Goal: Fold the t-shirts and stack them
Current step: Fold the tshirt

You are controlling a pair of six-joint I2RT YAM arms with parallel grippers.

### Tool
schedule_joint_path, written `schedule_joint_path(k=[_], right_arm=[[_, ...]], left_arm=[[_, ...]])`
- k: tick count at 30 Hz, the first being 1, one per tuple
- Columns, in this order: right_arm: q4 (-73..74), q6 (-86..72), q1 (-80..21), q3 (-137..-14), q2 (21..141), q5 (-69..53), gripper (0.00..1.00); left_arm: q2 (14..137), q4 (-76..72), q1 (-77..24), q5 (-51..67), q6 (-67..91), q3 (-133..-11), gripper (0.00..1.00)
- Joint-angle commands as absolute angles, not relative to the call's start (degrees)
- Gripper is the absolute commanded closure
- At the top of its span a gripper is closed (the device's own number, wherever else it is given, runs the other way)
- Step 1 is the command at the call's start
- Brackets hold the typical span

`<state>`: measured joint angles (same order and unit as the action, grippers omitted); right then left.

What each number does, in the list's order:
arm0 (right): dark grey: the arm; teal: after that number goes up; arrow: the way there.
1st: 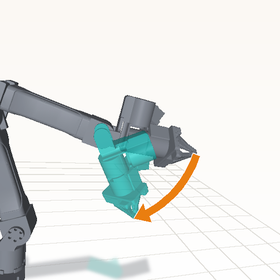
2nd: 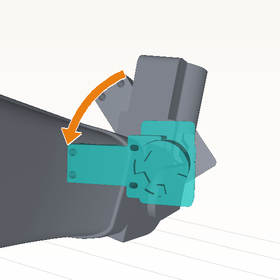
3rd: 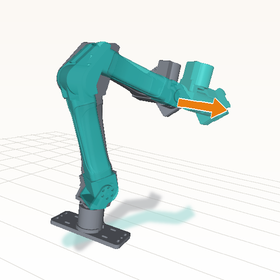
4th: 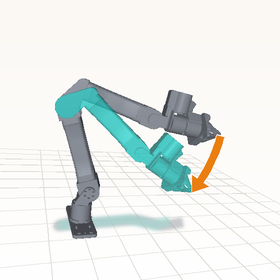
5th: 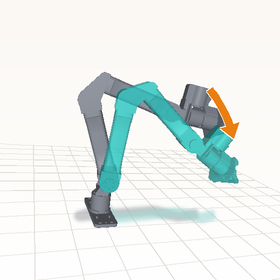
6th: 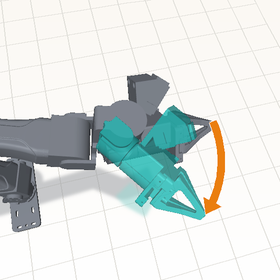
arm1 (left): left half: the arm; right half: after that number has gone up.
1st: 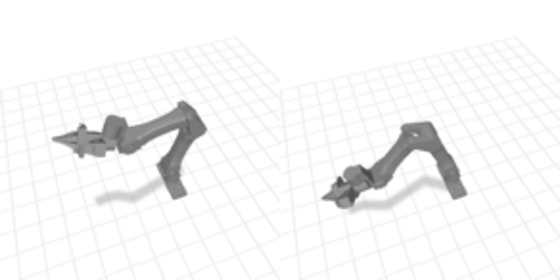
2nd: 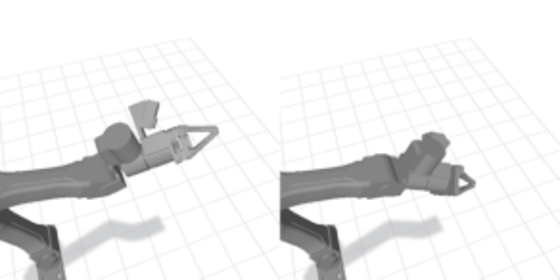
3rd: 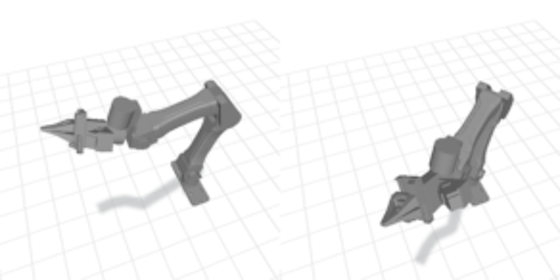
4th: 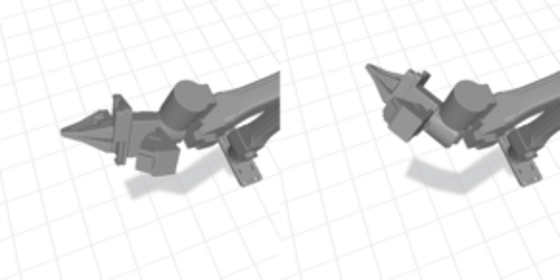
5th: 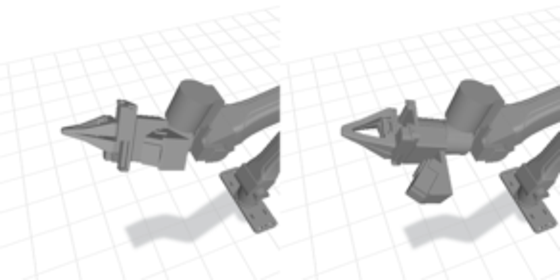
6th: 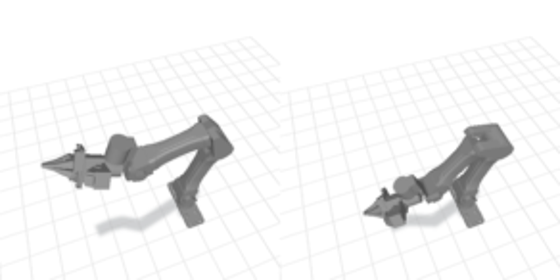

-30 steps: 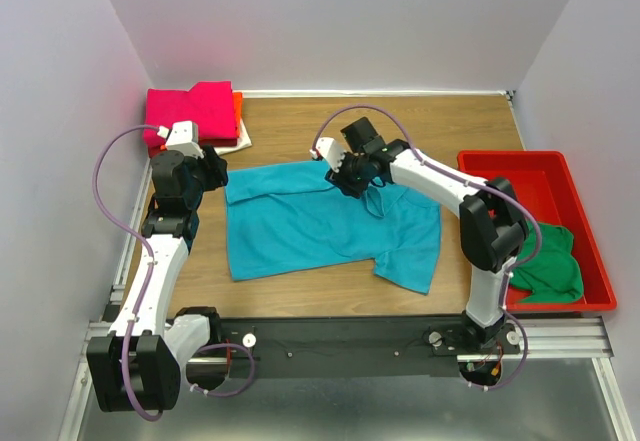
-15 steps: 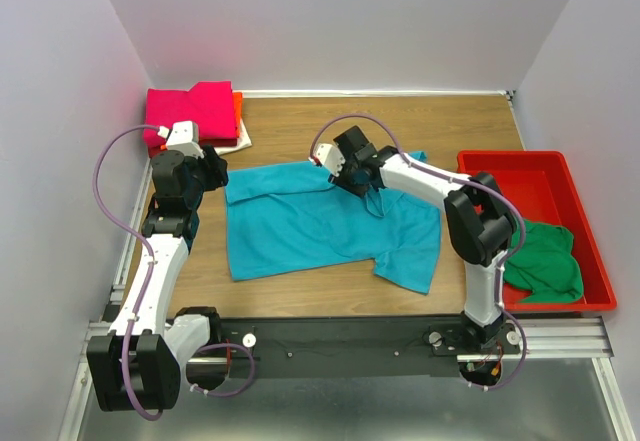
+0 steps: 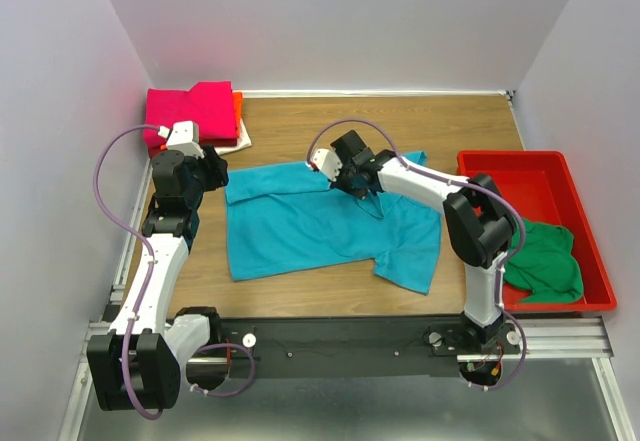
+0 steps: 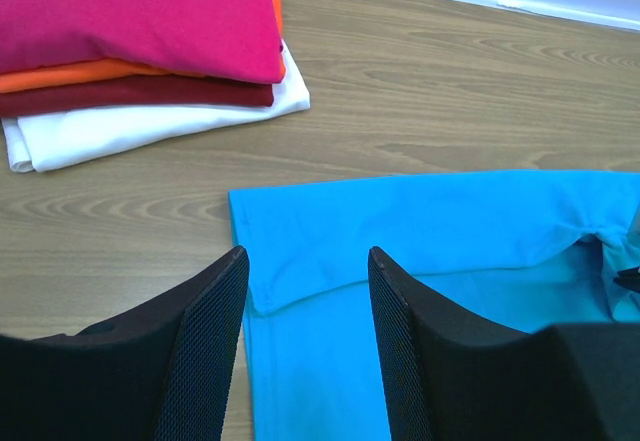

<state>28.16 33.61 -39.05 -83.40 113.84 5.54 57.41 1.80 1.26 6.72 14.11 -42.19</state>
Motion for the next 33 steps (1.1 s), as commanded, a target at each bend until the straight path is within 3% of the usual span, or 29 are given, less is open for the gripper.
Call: schedule_joint_path(k=[1, 11, 13, 14, 15, 16, 20, 27, 33], right_arm=[[28.7, 31.2, -39.6, -83.1, 111.4, 0.4, 0.95], [30.3, 26.2, -39.6, -86.7, 115.5, -9.9, 0.93], [30.3, 25.3, -39.6, -88.2, 117.1, -9.1, 0.88], [30.3, 24.6, -39.6, -89.4, 118.3, -7.9, 0.74], [30.3, 24.3, -39.6, -89.9, 118.3, -7.4, 0.74], [30.4, 24.2, -39.5, -90.3, 118.8, -7.0, 0.63], [30.5, 23.9, -38.6, -90.4, 115.7, -7.6, 0.56], [30.5, 19.2, -23.8, -84.2, 104.3, -17.7, 0.56], [28.6, 9.6, -7.4, -82.0, 105.5, -26.2, 0.55]], left_arm=[[57.7, 0.6, 1.1, 8.0, 13.5, -42.5, 0.41], [57.8, 0.8, 1.1, 7.8, 13.5, -42.5, 0.41], [57.8, 0.9, 1.1, 7.8, 13.4, -42.5, 0.41], [57.9, 1.0, 1.1, 7.8, 13.4, -42.5, 0.41], [57.8, 1.0, 1.1, 7.8, 13.4, -42.5, 0.41], [57.8, 1.0, 1.1, 7.8, 13.4, -42.5, 0.41], [58.4, 1.0, 1.1, 8.4, 13.4, -42.5, 0.41], [60.6, 1.0, 1.1, 11.6, 13.5, -42.6, 0.41], [63.9, 1.0, 1.0, 16.0, 13.7, -42.7, 0.41]])
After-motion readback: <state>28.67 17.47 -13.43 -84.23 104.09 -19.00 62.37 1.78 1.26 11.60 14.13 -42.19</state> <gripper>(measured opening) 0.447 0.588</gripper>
